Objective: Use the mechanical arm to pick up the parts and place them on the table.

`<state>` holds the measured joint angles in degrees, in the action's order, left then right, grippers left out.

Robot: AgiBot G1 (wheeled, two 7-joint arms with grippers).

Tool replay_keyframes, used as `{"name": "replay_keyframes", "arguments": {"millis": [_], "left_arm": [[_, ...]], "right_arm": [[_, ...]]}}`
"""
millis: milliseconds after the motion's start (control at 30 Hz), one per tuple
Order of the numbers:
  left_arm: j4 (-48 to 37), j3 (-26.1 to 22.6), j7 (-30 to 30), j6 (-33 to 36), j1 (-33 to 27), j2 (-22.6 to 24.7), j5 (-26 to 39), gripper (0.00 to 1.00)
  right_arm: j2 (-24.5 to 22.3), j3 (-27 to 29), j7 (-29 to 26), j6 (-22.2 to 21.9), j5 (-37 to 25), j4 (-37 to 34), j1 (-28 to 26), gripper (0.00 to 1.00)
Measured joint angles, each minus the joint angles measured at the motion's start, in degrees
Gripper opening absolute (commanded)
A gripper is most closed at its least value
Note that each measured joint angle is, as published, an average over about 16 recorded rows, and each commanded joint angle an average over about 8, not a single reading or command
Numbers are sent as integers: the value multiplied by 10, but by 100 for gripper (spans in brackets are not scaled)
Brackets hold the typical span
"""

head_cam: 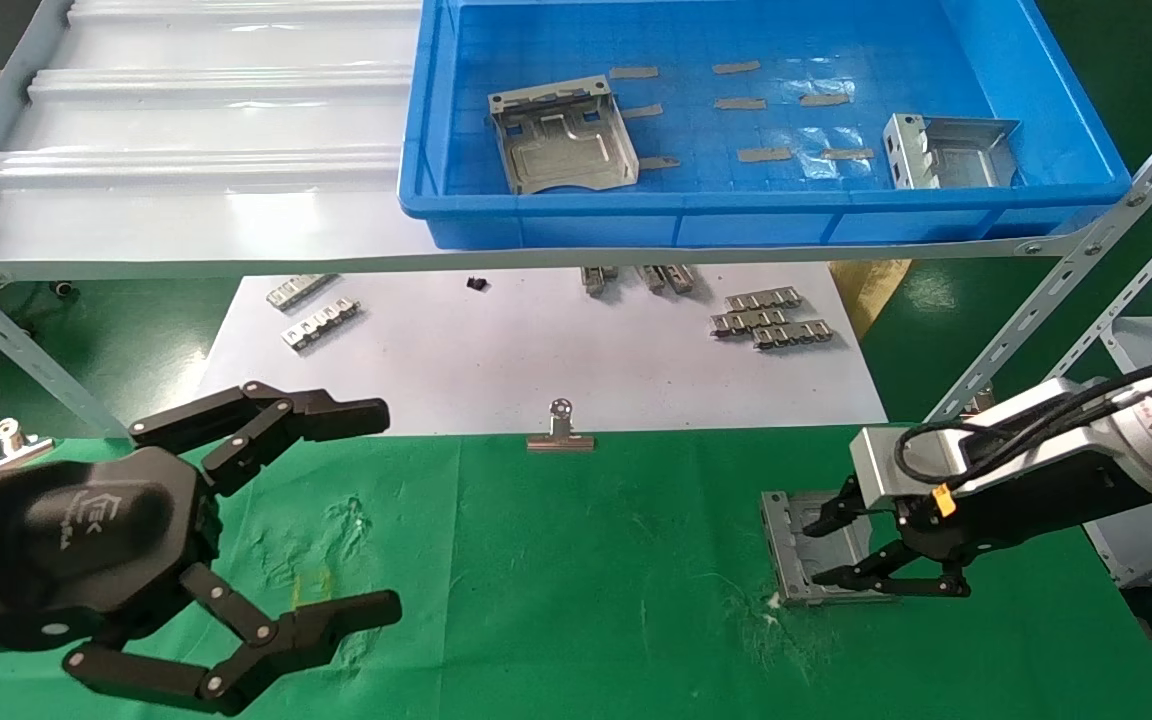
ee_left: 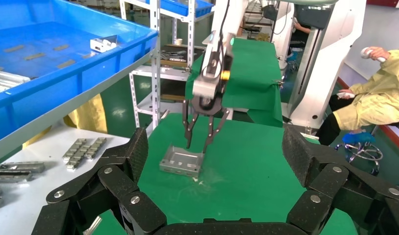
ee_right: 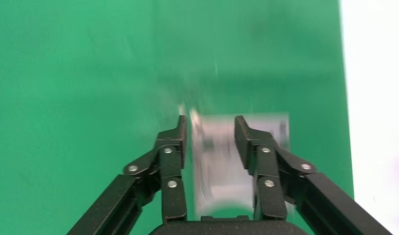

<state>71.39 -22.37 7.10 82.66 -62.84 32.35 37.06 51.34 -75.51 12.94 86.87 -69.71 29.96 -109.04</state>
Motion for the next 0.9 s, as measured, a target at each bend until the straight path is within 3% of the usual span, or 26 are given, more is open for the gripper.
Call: {"name": "replay_keyframes", "arguments": {"millis": [300,633,900], "left_arm": [[0,0,0,0,0,0,0,100],[0,0,0,0,0,0,0,100],[0,0,0,0,0,0,0,100]], "right_arm": [[-26,29,-36,29,66,23,-1,100],[-29,44,-41,28,72,34,12,100],[-41,96,-59,23,89,71,56,100]]}}
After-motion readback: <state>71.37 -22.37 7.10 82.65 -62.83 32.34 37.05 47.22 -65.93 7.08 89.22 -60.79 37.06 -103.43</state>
